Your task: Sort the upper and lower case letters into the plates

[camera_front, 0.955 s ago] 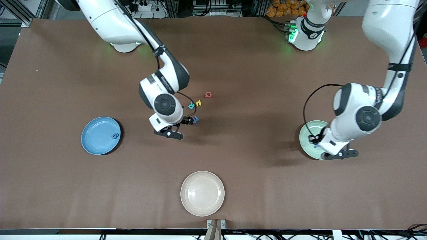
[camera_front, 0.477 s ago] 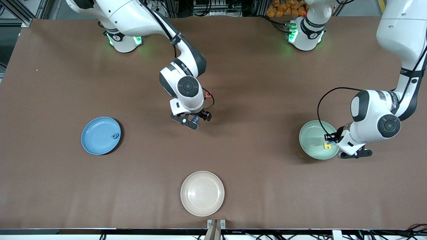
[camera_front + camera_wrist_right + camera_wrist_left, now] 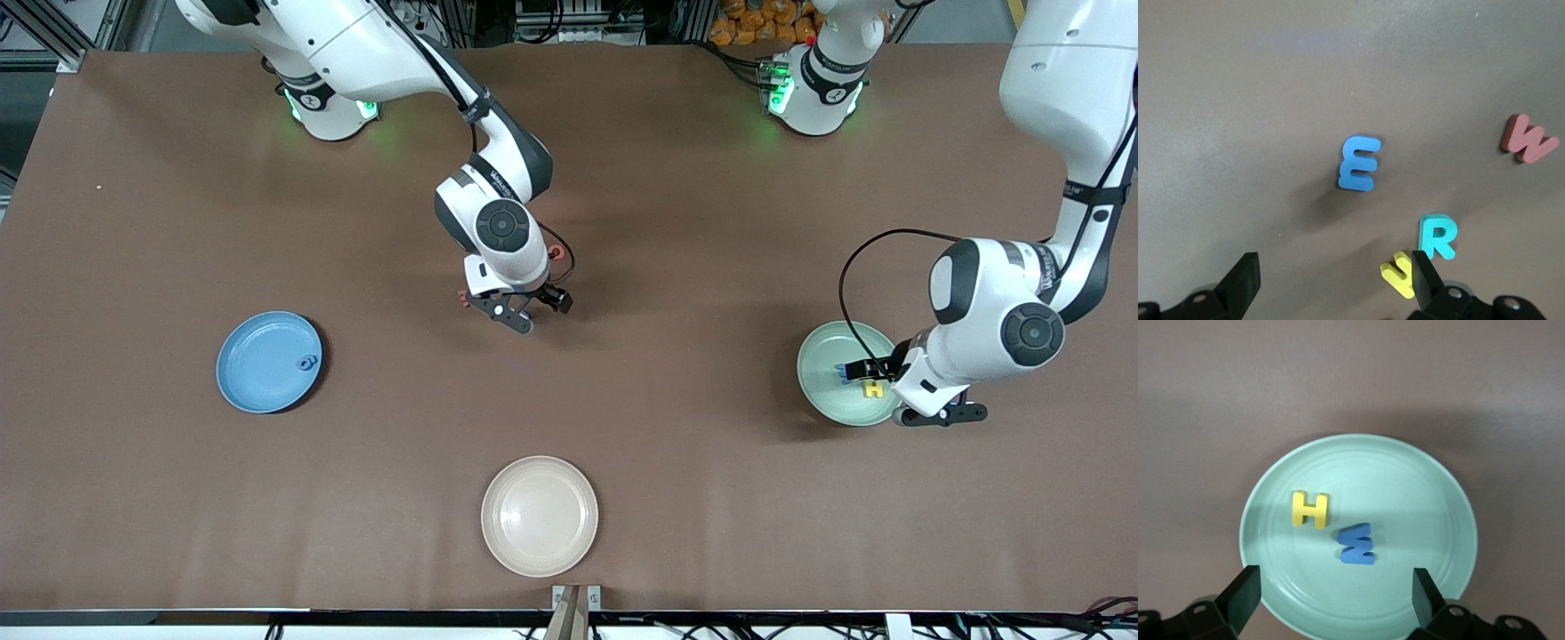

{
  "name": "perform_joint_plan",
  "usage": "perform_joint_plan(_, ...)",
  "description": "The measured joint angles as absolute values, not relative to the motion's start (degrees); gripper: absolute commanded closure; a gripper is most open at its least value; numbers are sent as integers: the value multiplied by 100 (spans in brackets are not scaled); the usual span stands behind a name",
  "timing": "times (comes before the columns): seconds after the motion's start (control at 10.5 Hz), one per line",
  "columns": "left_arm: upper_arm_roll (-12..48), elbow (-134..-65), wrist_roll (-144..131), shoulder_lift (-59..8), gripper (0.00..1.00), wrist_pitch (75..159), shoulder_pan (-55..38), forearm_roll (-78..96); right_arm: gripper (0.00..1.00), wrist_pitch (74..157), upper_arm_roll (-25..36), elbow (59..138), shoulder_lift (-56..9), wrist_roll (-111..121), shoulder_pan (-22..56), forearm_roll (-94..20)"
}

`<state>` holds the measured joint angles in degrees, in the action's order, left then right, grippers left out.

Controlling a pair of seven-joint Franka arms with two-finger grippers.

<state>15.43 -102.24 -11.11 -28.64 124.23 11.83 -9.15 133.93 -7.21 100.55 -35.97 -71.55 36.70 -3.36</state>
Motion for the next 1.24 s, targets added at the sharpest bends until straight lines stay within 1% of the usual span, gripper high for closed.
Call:
perform_joint_plan(0.29, 1857, -10024, -1118, -2227, 0, 11634, 1153, -915, 0, 13643, -876, 10119, -3678, -6751, 3668, -334)
perform_joint_plan(0.57, 2157, -9839, -1167, -1861, 0, 11112, 1137, -915, 0, 14318, -954, 10588, -3696, -5889, 3598, -334)
perform_joint_plan(0.95, 2457, -9709, -1178, -1392, 0, 10715, 1133, -915, 0, 14396, -992, 10726, -3669, -5545, 3570, -314)
perform_joint_plan(1.24, 2670, -9452, -1353, -1250, 0, 10272, 1130, -915, 0, 14395, -1006, 10785, -3631, -5417, 3570, -310)
